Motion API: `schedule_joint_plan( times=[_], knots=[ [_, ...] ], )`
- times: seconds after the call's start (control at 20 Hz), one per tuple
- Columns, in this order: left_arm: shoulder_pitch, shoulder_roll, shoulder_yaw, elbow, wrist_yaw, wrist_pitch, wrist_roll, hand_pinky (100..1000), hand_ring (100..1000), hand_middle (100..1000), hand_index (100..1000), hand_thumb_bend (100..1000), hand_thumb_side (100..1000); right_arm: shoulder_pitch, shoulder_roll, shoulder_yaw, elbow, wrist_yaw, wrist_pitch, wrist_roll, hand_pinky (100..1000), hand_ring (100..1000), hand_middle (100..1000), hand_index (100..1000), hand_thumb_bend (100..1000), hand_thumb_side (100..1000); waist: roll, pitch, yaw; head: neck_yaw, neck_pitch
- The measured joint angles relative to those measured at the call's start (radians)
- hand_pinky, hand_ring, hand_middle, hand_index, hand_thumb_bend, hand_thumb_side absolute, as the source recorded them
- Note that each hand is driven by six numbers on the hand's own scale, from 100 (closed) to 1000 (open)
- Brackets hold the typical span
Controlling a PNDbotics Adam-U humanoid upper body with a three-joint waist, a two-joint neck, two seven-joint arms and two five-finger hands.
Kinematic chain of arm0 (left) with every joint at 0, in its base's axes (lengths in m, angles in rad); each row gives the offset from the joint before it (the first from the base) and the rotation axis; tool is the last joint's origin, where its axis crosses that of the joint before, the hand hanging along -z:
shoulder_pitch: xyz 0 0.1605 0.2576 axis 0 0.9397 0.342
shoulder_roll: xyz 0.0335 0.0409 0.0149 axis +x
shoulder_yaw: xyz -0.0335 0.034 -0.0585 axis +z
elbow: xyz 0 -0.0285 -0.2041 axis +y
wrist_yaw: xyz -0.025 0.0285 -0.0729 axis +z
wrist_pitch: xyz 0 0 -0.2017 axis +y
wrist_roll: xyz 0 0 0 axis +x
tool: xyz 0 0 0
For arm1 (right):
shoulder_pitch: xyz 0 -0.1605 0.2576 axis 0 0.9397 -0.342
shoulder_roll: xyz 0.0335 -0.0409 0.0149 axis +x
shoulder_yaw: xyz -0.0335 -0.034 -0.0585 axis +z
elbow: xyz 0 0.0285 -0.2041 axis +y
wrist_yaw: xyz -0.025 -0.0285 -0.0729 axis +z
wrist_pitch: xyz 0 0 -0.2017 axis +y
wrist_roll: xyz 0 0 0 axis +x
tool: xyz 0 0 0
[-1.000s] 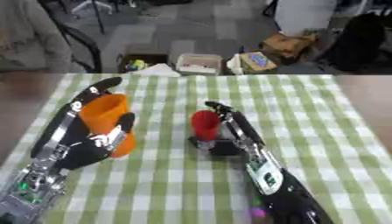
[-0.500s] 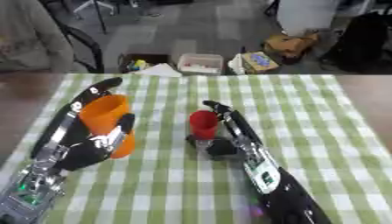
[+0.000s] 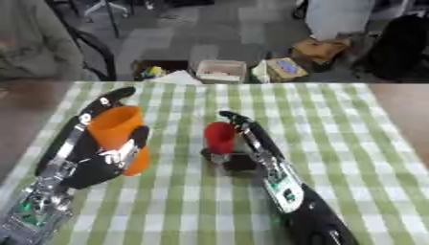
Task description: Pour the contents of one cup into another cup.
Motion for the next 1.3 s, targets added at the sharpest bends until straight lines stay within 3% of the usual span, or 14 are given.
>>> schedule_joint_plan(
  times=[0.9, 1.3],
  knots=[
    [-0.003, -0.001, -0.007, -0.012, 0.000, 0.004, 0.000, 374, 464, 459, 896, 100, 372, -0.016, 0.004, 0.000, 0.001, 0.024, -0.003, -0.010, 708, 915, 497, 925, 612, 408, 0.011, 0.008, 0.012, -0.007, -0.009],
    [-0.003, -0.001, -0.009, -0.012, 0.000, 0.008, 0.001, 376, 466, 460, 896, 100, 380, -0.019, 0.005, 0.006, 0.003, 0.028, -0.009, 0.005, 607, 788, 354, 857, 442, 366, 0.013, 0.008, 0.012, -0.007, -0.009]
  ],
)
